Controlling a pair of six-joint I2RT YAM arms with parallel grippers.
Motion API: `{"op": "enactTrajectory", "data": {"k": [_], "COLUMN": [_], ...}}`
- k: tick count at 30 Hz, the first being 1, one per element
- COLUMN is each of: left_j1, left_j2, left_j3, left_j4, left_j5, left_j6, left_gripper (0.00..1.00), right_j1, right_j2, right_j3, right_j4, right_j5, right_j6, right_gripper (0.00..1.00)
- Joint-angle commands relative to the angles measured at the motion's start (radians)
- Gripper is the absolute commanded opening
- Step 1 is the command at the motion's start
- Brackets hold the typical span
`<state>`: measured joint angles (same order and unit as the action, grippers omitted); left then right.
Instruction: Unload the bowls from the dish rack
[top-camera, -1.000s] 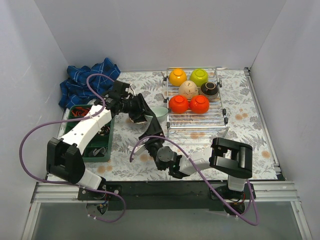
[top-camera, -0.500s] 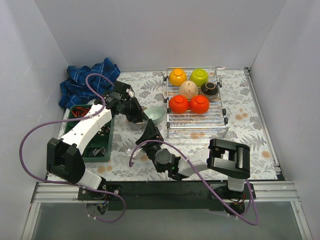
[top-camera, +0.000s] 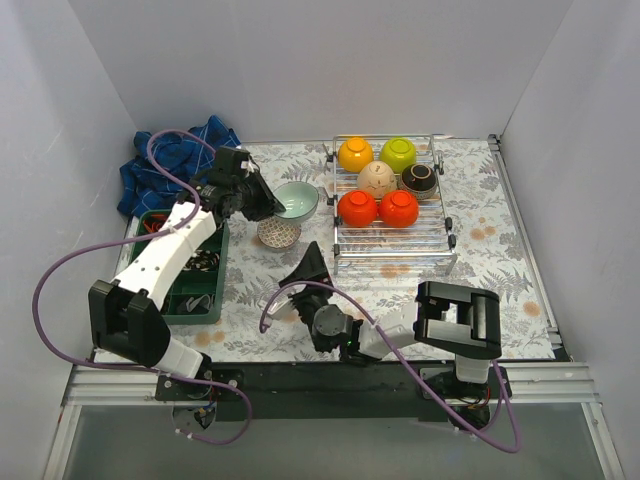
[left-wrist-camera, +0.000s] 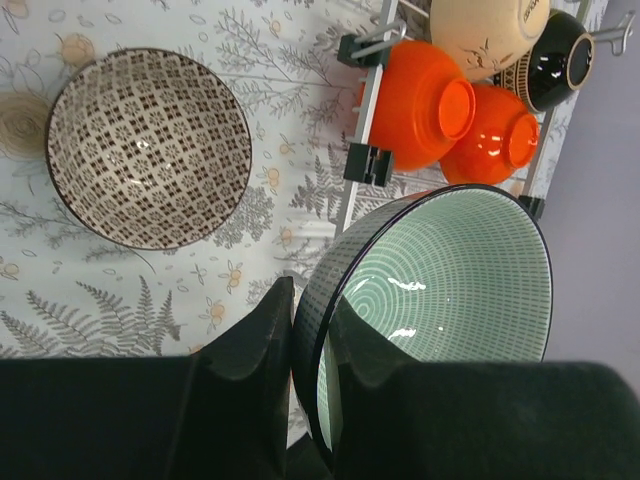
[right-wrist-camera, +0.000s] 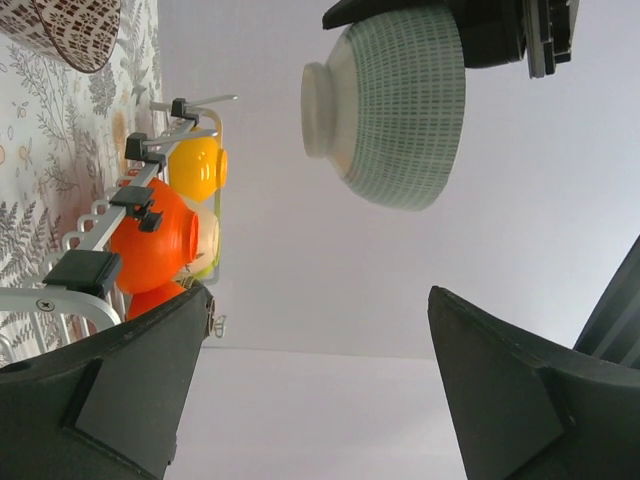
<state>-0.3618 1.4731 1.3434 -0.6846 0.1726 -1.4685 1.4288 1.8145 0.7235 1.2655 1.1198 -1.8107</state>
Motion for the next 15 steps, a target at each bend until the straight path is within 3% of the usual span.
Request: {"op": "enactTrajectory", "data": {"k": [1,5,9,12,13,14,15], "left_j1": [0.004,0.004,0.004,0.004,0.004,0.004,0.004], "left_j2": [-0.076,-0.103,-0.103,-0.088,-0.082,-0.076,-0.070], "left_j3": [-0.003,-0.084,-0.170,-0.220,-0.234,-0.245,-0.254], "left_j4": [0.097,0.190,0.281,0.353,0.396,0.414,0.433], "left_j5": [-0.141,-0.247,-0.297,-0.315,-0.315,-0.317,-0.320], "left_j6": [0.072,0.154,0.218,0.258,0.267,0.278,0.298], "left_gripper": [0.00,0.00,0.00,0.00,0.00,0.00,0.00], "right_j1": [0.031,0.036,0.036,0.035,0.033,0.032,0.028], "right_j2": [-0.053,-0.104,-0.190,-0.280,-0.302,-0.323,-0.360], "right_j3": [-0.007,-0.015,-0.007,0.022,0.042,0.081,0.109], "right_j4": [0.419,0.350,0.155,-0.194,-0.451,-0.568,-0.683], "right_j5": [0.093,0.152,0.205,0.213,0.206,0.196,0.186], "right_j6": [0.065,0.126,0.276,0.547,0.639,0.848,0.943], "right_gripper": [0.99,0.98,0.99,0.99,0.99,0.99,0.99]}}
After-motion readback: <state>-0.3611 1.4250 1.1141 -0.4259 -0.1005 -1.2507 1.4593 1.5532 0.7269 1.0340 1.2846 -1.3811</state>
